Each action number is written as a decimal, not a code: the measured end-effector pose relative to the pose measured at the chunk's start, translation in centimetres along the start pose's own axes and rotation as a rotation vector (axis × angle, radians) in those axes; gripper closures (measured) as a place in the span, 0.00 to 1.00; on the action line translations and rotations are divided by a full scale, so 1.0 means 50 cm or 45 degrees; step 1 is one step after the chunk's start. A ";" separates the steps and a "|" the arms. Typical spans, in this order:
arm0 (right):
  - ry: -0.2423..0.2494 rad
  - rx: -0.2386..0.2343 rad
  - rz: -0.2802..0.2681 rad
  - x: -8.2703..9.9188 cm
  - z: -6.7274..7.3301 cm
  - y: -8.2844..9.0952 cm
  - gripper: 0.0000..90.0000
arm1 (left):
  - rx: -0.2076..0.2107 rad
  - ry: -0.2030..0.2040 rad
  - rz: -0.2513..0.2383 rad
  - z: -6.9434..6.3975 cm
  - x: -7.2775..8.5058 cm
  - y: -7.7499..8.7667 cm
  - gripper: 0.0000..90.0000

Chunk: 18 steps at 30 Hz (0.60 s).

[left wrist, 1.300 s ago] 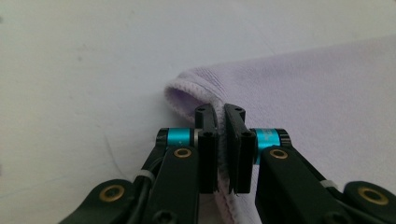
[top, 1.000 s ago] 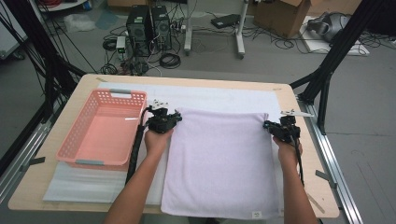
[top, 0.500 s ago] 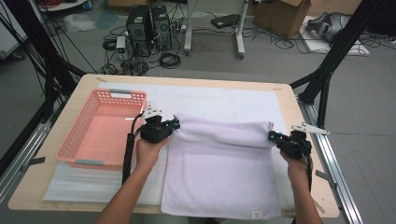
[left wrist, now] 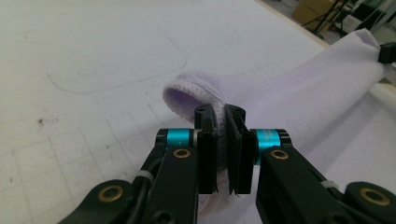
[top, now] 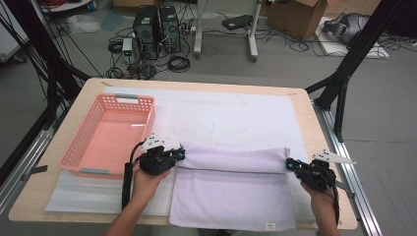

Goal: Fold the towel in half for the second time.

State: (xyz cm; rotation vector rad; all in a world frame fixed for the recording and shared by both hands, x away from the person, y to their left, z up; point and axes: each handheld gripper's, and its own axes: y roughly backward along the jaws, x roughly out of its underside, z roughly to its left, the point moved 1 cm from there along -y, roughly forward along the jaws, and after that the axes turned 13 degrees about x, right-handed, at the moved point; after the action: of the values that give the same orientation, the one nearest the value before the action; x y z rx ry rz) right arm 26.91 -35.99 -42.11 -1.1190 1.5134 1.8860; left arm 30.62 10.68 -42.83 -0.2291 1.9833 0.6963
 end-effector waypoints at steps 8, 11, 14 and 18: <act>-0.012 0.033 0.095 0.027 0.003 -0.002 0.77 | -0.063 -0.050 0.075 -0.007 0.023 -0.009 0.70; -0.029 0.084 0.076 0.025 -0.002 0.001 0.64 | -0.066 -0.041 0.043 -0.004 0.017 -0.007 0.56; -0.071 0.095 0.044 0.019 -0.008 0.008 0.56 | -0.050 -0.002 0.003 0.006 0.009 -0.004 0.51; -0.105 0.094 -0.004 -0.003 -0.016 0.012 0.50 | -0.039 0.029 -0.034 0.022 -0.013 -0.008 0.46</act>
State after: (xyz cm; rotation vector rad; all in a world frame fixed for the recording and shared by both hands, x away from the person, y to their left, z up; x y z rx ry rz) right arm 26.78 -36.89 -41.70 -0.9982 1.5215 1.8359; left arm 31.94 10.89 -42.78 -0.2825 1.9888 0.7105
